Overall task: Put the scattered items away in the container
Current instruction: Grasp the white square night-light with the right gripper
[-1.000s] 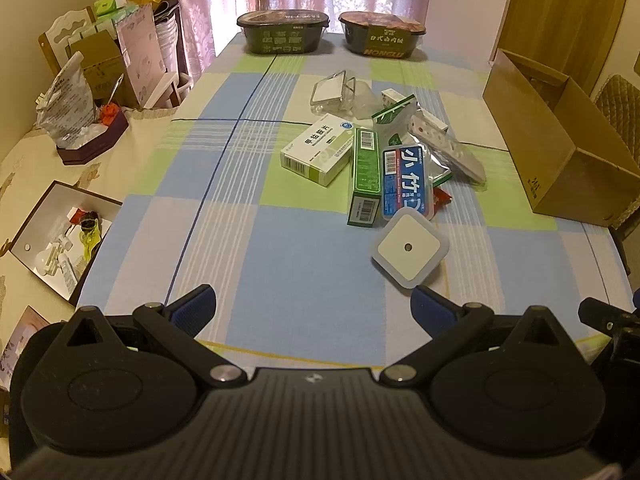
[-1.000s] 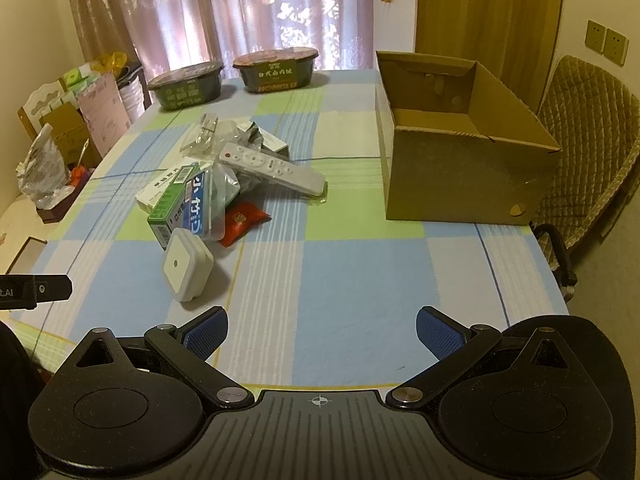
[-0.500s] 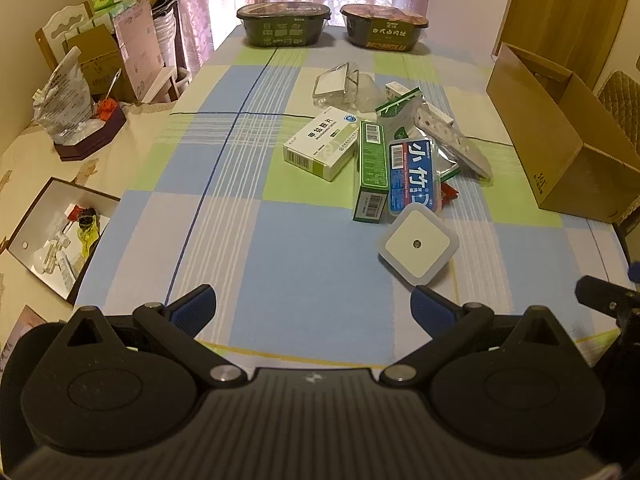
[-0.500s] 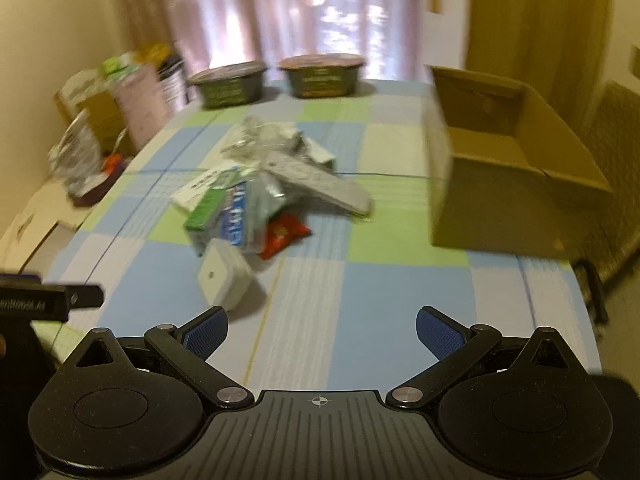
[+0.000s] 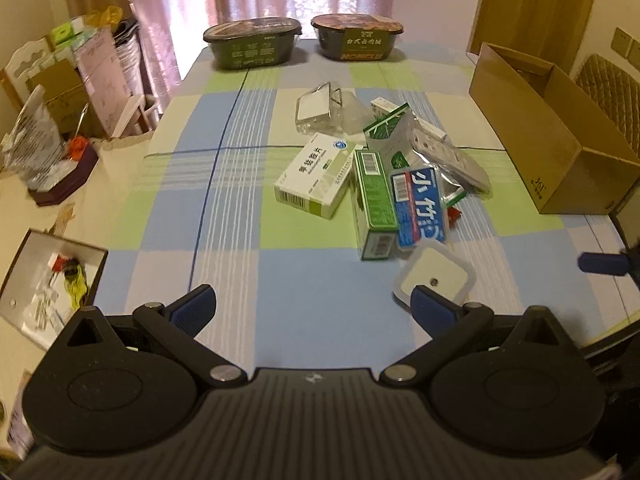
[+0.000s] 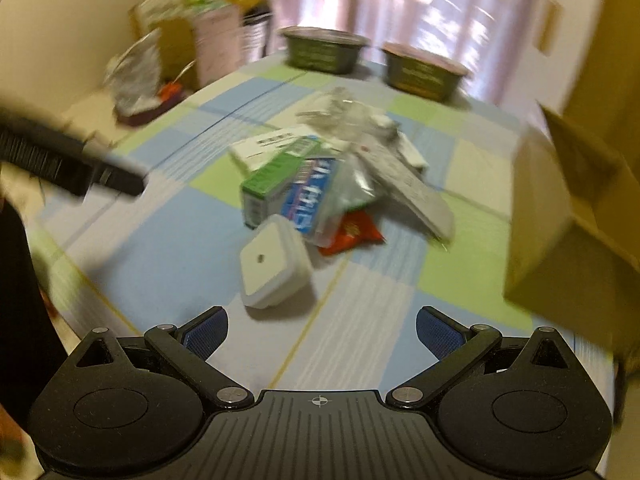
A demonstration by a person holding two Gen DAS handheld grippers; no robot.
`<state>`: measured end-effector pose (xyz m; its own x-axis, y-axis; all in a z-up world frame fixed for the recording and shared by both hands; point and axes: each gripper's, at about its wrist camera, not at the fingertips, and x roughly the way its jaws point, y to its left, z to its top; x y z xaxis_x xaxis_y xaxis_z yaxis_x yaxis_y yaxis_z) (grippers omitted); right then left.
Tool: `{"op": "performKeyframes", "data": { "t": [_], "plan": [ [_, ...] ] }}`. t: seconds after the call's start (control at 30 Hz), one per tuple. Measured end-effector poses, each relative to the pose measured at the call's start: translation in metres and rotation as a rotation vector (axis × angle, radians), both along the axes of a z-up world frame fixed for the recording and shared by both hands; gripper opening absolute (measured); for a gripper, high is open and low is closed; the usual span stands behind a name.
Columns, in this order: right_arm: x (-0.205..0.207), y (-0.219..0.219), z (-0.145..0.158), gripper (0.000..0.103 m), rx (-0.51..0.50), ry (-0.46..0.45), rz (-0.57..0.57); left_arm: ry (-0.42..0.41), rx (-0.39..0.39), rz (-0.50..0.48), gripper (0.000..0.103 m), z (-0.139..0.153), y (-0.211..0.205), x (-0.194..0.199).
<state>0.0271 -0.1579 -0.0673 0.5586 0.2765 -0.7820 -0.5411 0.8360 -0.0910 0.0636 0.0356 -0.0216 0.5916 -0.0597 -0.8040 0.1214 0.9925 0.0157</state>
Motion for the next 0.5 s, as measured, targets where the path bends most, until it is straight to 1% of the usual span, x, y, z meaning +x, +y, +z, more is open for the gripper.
{"op": "performKeyframes", "data": {
  "t": [0.1, 0.17, 0.3, 0.4, 0.5],
  "plan": [
    [0.001, 0.024, -0.011, 0.103, -0.081, -0.039, 0.085, -0.005, 0.011, -0.062, 0.102, -0.001, 0.006, 0.013],
    [0.003, 0.037, -0.018, 0.103, -0.130, -0.060, 0.127, -0.005, -0.009, -0.093, 0.102, -0.003, 0.012, 0.021],
    [0.008, 0.056, -0.036, 0.103, -0.202, -0.085, 0.178, 0.004, -0.047, -0.142, 0.102, -0.010, 0.023, 0.036],
    [0.007, 0.068, -0.049, 0.103, -0.283, -0.133, 0.227, 0.012, -0.060, -0.160, 0.102, -0.017, 0.028, 0.046],
    [0.010, 0.077, -0.063, 0.103, -0.362, -0.181, 0.264, 0.020, -0.063, -0.158, 0.102, -0.025, 0.030, 0.056]
  ]
}}
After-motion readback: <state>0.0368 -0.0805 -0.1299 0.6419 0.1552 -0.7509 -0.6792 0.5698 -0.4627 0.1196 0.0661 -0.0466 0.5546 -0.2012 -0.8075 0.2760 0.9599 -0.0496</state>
